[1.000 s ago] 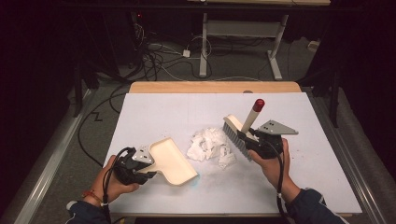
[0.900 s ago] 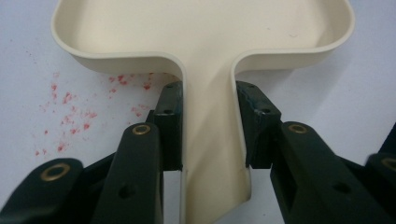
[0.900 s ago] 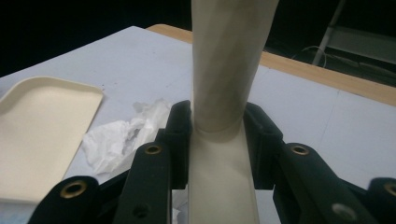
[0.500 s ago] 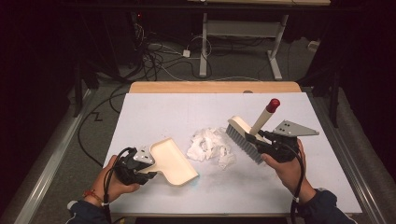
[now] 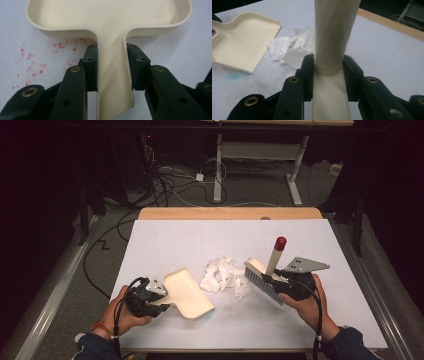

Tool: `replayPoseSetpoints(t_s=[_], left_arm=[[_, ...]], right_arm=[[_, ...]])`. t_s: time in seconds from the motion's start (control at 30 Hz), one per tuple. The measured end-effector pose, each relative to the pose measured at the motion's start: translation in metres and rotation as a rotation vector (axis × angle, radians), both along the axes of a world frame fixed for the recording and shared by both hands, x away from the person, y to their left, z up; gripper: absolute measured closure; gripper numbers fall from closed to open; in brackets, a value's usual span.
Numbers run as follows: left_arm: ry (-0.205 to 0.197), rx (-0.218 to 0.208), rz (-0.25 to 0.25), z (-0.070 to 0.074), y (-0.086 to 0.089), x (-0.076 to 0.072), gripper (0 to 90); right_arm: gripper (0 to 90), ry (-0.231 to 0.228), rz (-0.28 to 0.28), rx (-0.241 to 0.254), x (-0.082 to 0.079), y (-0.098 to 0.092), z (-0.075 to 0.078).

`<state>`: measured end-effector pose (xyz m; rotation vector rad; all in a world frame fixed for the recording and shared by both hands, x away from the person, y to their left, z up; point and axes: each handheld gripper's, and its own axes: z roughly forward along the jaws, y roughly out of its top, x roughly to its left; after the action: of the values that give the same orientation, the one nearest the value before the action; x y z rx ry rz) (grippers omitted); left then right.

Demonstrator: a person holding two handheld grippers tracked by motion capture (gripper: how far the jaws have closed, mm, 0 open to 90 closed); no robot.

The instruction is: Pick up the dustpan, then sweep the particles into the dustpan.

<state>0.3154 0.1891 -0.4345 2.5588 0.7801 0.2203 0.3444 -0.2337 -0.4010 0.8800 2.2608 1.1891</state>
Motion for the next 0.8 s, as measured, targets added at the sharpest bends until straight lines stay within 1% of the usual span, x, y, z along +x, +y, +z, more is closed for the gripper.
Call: replayPoseSetpoints(t_s=[0.13, 0.3, 0.43, 0.5, 0.63, 0.8], left_arm=[[0.004, 0.001, -0.008, 0.0, -0.002, 0.003, 62.8], [0.005, 0.002, -0.012, 0.0, -0.003, 0.004, 62.9], [0.008, 0.0, -0.011, -0.001, -0.003, 0.004, 62.8], [0.007, 0.001, -0.012, -0.001, -0.004, 0.004, 62.8], [0.008, 0.003, -0.015, -0.001, -0.004, 0.004, 62.8], [0.012, 0.011, -0.021, -0.002, -0.007, 0.005, 62.8]], right_arm=[[67.8, -0.025, -0.013, -0.01, 0.004, 0.001, -0.003], [67.8, -0.028, -0.032, -0.013, 0.009, 0.002, -0.009], [67.9, -0.037, -0.043, -0.014, 0.01, 0.002, -0.01], [67.8, -0.044, -0.046, -0.01, 0.011, 0.002, -0.011], [67.8, -0.05, -0.067, -0.002, 0.012, 0.002, -0.011], [67.8, -0.068, -0.101, 0.01, 0.016, 0.004, -0.013]])
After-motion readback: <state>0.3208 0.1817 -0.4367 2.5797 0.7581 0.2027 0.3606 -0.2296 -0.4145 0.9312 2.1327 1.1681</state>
